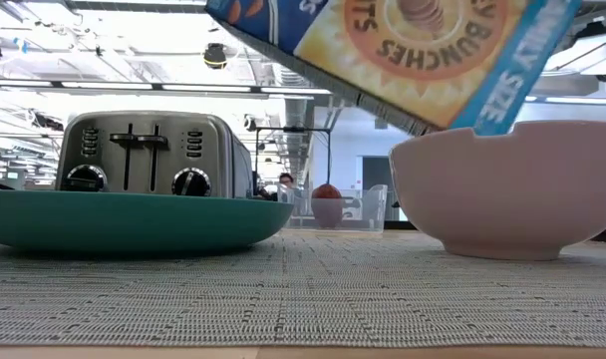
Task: Arrange a breakfast setting
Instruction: Pour the cereal into the white bowl
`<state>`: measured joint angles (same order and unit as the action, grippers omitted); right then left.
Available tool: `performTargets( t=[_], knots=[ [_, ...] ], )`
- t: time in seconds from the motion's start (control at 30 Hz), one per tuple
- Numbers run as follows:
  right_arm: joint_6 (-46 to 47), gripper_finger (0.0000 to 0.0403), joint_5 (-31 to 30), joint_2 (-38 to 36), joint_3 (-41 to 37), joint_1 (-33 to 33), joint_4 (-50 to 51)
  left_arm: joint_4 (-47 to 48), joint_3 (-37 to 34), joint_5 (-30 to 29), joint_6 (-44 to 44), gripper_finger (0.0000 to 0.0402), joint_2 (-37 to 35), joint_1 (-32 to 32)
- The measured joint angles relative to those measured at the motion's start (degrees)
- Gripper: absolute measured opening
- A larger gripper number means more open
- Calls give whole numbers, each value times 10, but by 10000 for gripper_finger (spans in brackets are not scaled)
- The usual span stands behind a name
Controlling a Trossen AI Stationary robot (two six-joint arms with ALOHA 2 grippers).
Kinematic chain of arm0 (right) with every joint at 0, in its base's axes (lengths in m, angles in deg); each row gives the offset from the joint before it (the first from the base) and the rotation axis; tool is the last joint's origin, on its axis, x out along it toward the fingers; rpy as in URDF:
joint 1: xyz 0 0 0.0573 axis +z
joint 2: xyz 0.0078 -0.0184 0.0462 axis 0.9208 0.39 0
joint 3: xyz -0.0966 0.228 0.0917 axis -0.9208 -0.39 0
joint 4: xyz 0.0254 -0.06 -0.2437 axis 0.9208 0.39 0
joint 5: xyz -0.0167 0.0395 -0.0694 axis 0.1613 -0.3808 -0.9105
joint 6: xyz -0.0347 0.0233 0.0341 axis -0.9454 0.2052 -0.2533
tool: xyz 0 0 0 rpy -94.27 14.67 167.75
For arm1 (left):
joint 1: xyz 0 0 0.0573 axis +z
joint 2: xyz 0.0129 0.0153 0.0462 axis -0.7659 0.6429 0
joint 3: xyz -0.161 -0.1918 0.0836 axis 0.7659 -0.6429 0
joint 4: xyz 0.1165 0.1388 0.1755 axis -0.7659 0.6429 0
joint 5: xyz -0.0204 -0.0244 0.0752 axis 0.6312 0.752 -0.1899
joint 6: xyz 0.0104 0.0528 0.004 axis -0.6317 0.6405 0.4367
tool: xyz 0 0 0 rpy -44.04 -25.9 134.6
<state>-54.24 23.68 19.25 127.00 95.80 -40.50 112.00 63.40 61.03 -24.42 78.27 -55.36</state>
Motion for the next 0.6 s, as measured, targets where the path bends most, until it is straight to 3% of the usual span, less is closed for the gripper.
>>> performTargets(
  t=[0.1, 0.2, 0.27, 0.6],
  knots=[
    [0, 232, 0, 0, 0, 0, 0, 3, 0, 3, 4, 0, 0, 2],
    [0, 232, 0, 0, 0, 0, 0, 3, 0, -32, -6, 0, 0, -2],
    [-1, 232, 0, 0, 0, 0, 1, 5, 0, -2, -2, 0, 0, 1],
    [-2, 232, 0, 0, 0, 0, 0, 4, 0, 11, 2, 0, 0, 1]
  ],
)
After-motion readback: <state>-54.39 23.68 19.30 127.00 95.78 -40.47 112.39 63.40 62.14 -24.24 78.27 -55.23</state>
